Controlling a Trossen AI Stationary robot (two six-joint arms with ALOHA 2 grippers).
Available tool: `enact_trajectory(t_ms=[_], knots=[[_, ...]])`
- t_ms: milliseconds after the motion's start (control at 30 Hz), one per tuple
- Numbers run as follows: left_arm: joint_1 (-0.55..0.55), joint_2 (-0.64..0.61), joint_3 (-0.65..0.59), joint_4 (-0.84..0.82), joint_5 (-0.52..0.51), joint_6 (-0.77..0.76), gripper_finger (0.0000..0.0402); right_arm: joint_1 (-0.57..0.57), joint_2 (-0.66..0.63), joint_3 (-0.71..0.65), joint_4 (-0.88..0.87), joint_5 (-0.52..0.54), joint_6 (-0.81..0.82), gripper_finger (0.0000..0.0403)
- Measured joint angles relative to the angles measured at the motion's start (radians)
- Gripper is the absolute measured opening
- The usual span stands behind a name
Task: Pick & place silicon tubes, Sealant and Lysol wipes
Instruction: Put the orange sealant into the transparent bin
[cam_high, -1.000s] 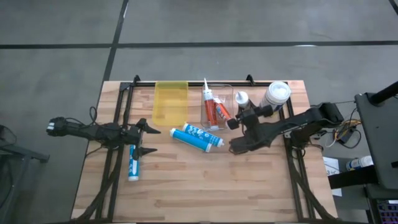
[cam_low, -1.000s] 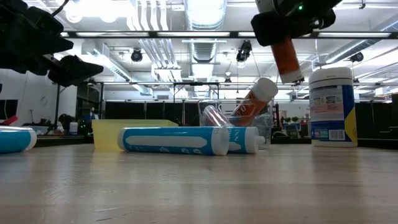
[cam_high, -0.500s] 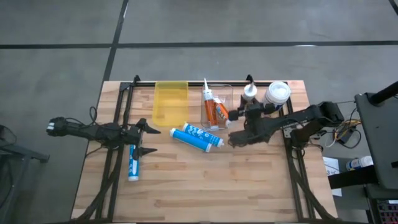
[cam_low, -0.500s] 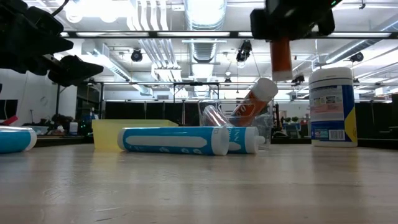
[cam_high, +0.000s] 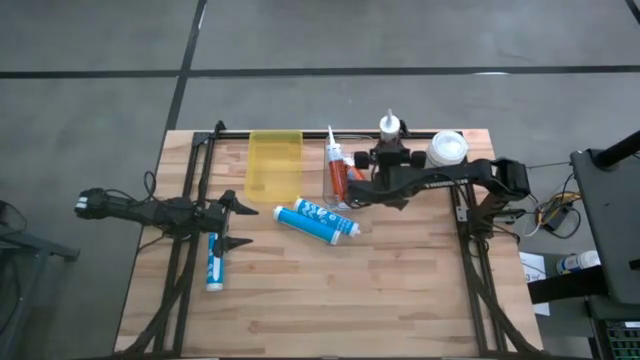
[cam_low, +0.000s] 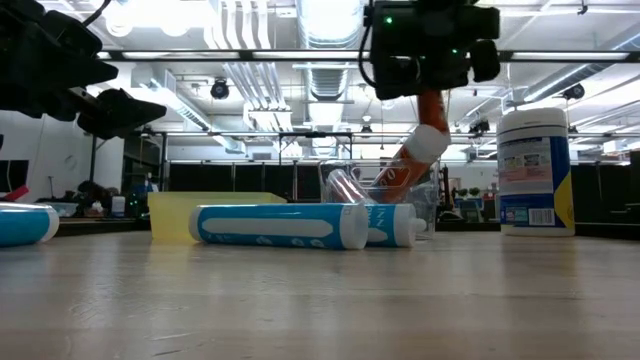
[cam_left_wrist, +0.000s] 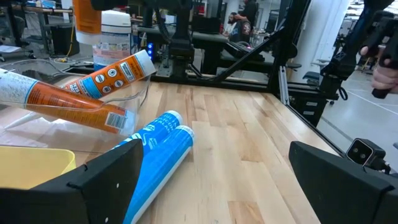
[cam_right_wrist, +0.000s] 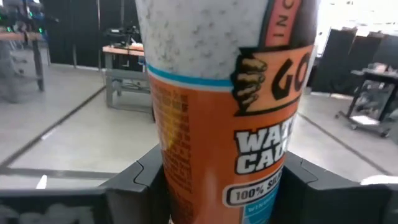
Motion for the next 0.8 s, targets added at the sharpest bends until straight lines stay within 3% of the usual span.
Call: enact_trajectory(t_ms=[133,267,400,467,533,667,800], knots=[[0.000,0.000,0.000,0.000,0.000,0.000,0.0398,0.016,0.018,0.054,-0.002,-0.012,-0.129,0.0174],[0.000,0.000,0.000,0.000,0.000,0.000,0.0398,0.052,0.017,0.079,-0.002,-0.120,-0.363,0.0173],[0.000,0.000,0.000,0.000,0.000,0.000,0.0398,0.076,-0.002,0.096,0.023,-0.384,-0.660,0.0173],[0.000,0.000,0.000,0.000,0.000,0.000,0.0398,0.077,-0.024,0.091,0.108,-0.545,-0.812,0.0173],[0.000,0.000,0.000,0.000,0.000,0.000,0.0398,0.081,-0.048,0.075,0.214,-0.636,-0.910,0.0173],[0.000,0.000,0.000,0.000,0.000,0.000,0.0399,0.093,-0.131,0.069,0.273,-0.644,-0.931,0.0173],[0.000,0.000,0.000,0.000,0.000,0.000,0.0398,0.118,-0.217,0.045,0.303,-0.519,-0.905,0.0173]])
